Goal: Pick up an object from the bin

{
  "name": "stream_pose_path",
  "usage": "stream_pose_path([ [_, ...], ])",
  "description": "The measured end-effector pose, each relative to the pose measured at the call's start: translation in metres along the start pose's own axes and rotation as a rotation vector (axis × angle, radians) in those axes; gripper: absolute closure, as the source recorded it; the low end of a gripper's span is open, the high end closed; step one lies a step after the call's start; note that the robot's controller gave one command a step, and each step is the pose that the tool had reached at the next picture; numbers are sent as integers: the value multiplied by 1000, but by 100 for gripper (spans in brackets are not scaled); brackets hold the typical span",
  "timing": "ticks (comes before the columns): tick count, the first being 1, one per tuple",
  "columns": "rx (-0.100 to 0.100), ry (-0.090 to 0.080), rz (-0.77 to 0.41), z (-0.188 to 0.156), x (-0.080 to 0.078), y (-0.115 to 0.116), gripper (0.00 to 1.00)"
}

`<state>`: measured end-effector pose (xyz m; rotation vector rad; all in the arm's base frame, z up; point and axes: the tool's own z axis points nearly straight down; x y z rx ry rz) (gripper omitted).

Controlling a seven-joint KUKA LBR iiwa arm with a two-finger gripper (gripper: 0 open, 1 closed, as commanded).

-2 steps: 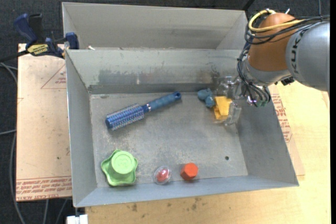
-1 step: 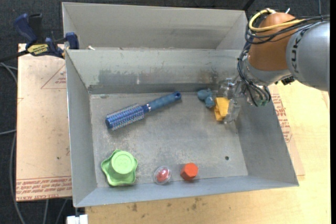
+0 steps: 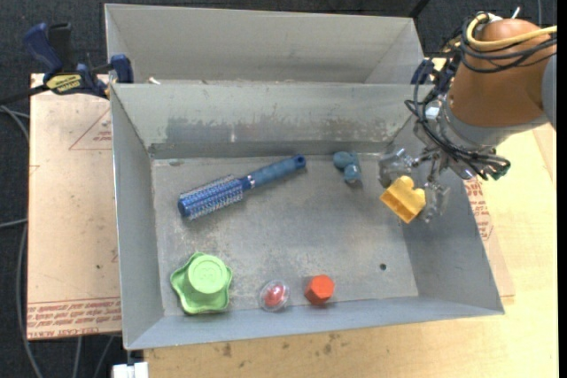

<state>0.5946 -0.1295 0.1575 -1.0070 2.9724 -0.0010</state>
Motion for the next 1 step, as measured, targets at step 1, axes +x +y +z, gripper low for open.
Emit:
stream_pose_path([
  [1, 7, -7, 6, -179, -19, 25, 100],
])
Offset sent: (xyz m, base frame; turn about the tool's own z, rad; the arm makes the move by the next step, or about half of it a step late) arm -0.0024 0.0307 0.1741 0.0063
